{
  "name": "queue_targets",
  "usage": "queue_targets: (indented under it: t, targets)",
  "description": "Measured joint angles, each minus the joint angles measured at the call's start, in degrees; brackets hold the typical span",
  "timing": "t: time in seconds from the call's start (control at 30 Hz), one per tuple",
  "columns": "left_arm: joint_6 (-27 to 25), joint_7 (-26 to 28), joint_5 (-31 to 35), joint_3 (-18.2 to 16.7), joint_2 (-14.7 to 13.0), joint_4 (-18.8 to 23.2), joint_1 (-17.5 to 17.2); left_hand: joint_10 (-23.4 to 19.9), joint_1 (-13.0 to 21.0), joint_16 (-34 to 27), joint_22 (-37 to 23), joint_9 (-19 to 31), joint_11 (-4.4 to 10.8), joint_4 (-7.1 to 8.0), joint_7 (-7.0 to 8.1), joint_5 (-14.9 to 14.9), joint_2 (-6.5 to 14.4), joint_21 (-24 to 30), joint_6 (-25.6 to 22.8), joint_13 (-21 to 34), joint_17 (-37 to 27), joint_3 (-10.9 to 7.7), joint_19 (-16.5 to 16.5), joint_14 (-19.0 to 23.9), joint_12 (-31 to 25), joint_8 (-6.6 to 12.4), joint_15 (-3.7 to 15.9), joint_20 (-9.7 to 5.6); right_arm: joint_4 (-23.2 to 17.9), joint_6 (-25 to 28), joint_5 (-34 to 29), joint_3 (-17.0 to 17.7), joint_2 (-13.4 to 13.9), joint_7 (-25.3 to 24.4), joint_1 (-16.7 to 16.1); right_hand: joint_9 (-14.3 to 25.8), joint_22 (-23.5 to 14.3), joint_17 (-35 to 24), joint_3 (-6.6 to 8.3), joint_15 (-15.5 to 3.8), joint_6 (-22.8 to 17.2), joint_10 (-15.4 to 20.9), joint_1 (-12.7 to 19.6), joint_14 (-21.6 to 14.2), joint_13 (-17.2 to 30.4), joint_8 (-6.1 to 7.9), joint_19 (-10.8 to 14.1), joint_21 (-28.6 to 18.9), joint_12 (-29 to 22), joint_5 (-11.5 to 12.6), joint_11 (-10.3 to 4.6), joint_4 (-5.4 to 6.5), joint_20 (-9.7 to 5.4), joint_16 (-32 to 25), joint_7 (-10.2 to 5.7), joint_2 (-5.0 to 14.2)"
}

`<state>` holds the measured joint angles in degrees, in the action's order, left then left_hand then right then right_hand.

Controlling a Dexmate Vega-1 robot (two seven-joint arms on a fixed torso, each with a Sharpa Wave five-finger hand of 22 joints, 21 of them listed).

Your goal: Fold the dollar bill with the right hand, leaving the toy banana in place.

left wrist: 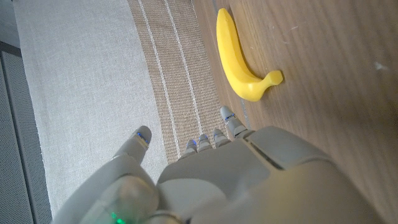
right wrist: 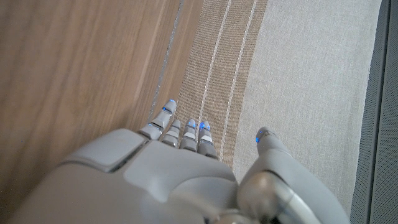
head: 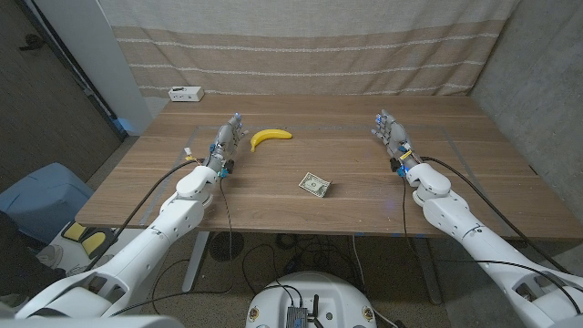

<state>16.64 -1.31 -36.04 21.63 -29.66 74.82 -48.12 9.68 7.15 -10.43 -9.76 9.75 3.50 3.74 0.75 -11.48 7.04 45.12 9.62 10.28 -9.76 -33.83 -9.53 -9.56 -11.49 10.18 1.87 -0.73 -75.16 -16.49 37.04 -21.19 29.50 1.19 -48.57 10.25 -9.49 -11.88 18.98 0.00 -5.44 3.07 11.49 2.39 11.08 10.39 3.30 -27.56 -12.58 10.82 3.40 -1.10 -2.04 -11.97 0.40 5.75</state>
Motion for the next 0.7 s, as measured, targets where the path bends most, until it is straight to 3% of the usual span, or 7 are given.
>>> queue_targets:
  t: [0.2,0.37,0.6,0.7]
  targets:
    - [0.0,1.0,2.6,0.8,-0.9,0.5,0.0,0.1,1.4,-0.4,0.0,0.0,-0.14,-1.18,0.11,0.0,0.4,0.1,0.1,0.0,0.2,-0.75,-0.3,0.0,-0.7,0.65,0.0,0.31,-1.1,0.4,-0.6,0.0,0.5,-0.8,-0.5,0.0,0.0,0.1,0.71,0.34,0.0,0.0,1.0,0.3,0.0,0.22,0.0,0.1,0.0,0.0,0.0,-0.7,0.0,0.0,0.0,0.97]
    - [0.2,2.0,5.6,1.7,-1.9,1.4,0.3,-1.3,2.3,-0.6,0.0,0.0,-1.88,-2.04,0.39,0.0,0.6,-0.2,-1.9,0.0,0.2,-1.13,-0.3,1.7,-0.9,0.88,-1.71,1.61,-2.1,0.7,-0.8,-0.1,1.0,-1.1,-1.0,0.0,0.0,0.4,1.5,0.4,-0.3,0.0,1.9,0.4,0.0,0.22,0.0,0.3,0.0,0.0,0.0,-1.49,0.0,0.0,-0.31,1.28]
    - [-0.5,3.5,10.8,3.3,-3.8,3.4,0.9,-4.1,2.7,-0.8,0.0,0.0,-2.8,-2.5,0.39,0.5,1.0,-0.7,-4.1,0.0,0.2,-1.59,-0.3,3.8,-1.6,0.88,-3.4,3.0,-4.2,2.1,-2.3,-0.3,2.1,-2.8,-1.9,0.0,-0.3,0.7,2.68,0.75,-1.1,0.4,4.0,0.1,0.0,0.43,0.5,0.7,0.0,0.0,0.43,-2.67,0.5,0.0,-0.52,2.21]
    - [-1.3,4.0,13.2,4.0,-4.6,4.3,1.3,-5.2,2.7,-0.9,0.0,0.0,-3.32,-2.72,0.84,0.5,1.0,-0.9,-5.2,0.0,0.0,-1.37,-0.3,5.1,-1.7,0.88,-4.65,5.87,-5.1,2.6,-2.7,-0.4,2.6,-3.2,-2.3,0.0,-0.3,0.7,3.22,1.32,-1.6,1.1,4.5,-0.6,0.0,0.65,0.9,1.1,0.0,0.0,0.43,-3.21,0.93,0.0,-0.49,2.56]
